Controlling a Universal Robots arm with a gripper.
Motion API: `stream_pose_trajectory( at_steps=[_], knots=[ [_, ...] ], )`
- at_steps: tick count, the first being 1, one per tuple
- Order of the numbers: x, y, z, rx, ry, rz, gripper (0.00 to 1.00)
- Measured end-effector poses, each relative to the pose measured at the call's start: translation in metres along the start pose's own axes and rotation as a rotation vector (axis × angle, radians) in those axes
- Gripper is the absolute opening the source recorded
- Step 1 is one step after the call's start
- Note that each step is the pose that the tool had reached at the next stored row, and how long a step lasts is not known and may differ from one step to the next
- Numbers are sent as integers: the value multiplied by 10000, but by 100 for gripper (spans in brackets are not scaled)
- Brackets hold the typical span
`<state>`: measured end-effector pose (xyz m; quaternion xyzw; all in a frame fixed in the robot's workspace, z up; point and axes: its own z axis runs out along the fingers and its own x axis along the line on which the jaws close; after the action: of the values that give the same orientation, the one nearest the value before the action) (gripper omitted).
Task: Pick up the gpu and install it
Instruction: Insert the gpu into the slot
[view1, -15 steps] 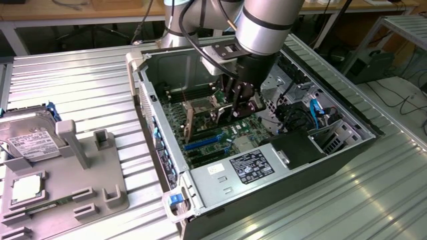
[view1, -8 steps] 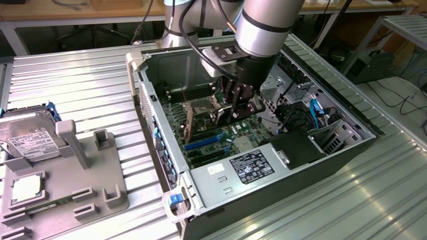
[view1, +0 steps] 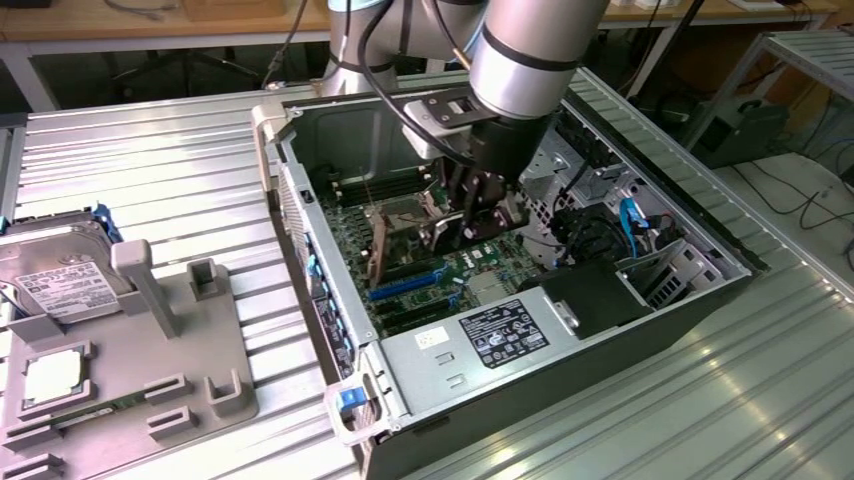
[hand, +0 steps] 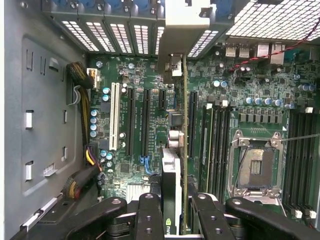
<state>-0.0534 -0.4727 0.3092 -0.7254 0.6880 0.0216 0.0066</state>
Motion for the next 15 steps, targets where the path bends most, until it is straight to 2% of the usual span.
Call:
stream_pose_trajectory(
  at_steps=[15],
  knots=[
    [3, -2, 65, 0, 1, 11, 28]
  ],
)
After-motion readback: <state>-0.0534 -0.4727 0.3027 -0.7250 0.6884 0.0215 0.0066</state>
